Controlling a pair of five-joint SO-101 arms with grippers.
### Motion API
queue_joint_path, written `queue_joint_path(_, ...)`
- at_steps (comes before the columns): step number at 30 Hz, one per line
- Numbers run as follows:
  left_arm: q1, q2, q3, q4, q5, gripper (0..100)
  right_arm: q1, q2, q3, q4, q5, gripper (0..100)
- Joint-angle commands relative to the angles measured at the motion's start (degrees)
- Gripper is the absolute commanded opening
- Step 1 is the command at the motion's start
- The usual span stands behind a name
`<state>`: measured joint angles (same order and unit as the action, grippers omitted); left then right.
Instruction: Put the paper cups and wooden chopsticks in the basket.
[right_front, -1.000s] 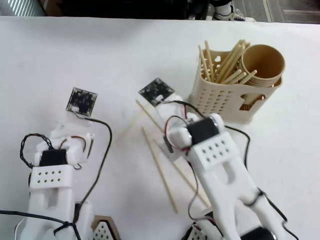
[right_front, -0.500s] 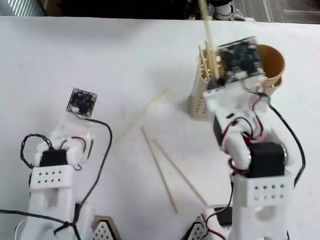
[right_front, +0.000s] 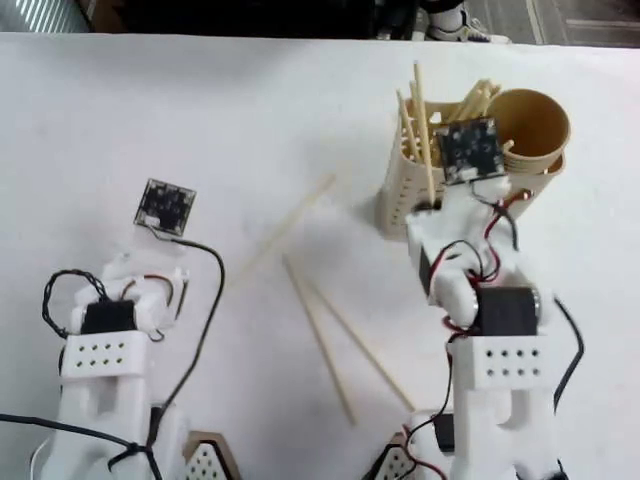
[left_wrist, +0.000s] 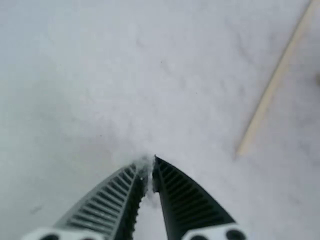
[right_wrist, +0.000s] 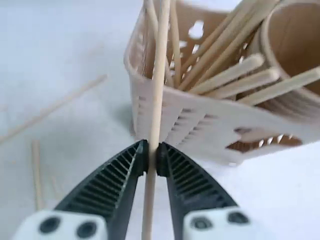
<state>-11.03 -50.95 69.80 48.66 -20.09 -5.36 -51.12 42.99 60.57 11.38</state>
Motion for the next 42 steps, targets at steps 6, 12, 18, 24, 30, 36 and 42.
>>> queue_joint_path(6, -0.40, -1.27, -0.35, -0.79, 0.18, 4, 0.57, -1.01, 10.29, -5.41, 1.41, 1.8)
queue_joint_path(12, -0.40, -1.27, -0.35, -0.88, 0.18, 4, 0.48, -1.63, 5.01, -5.41, 1.93, 1.8)
queue_joint_path(18, -0.40, -1.19, -0.35, -1.05, 0.18, 4, 0.40, -1.63, -8.97, -3.82, -3.16, 1.8)
queue_joint_path(24, -0.40, -1.01, -0.35, -0.97, 0.18, 4, 0.48, -1.63, -18.37, -8.48, -8.00, 1.8)
queue_joint_path(30, -0.40, -1.01, -0.35, -0.88, 0.18, 4, 0.75, -1.10, -14.51, -26.86, -8.18, 1.8)
queue_joint_path(36, -0.40, -1.01, -0.35, -0.88, 0.18, 4, 1.45, -1.01, -0.09, -46.02, -3.60, 1.8)
queue_joint_path(42, -0.40, -0.92, -0.35, -1.05, 0.18, 4, 1.63, -1.01, 10.02, -52.44, -0.44, 1.8)
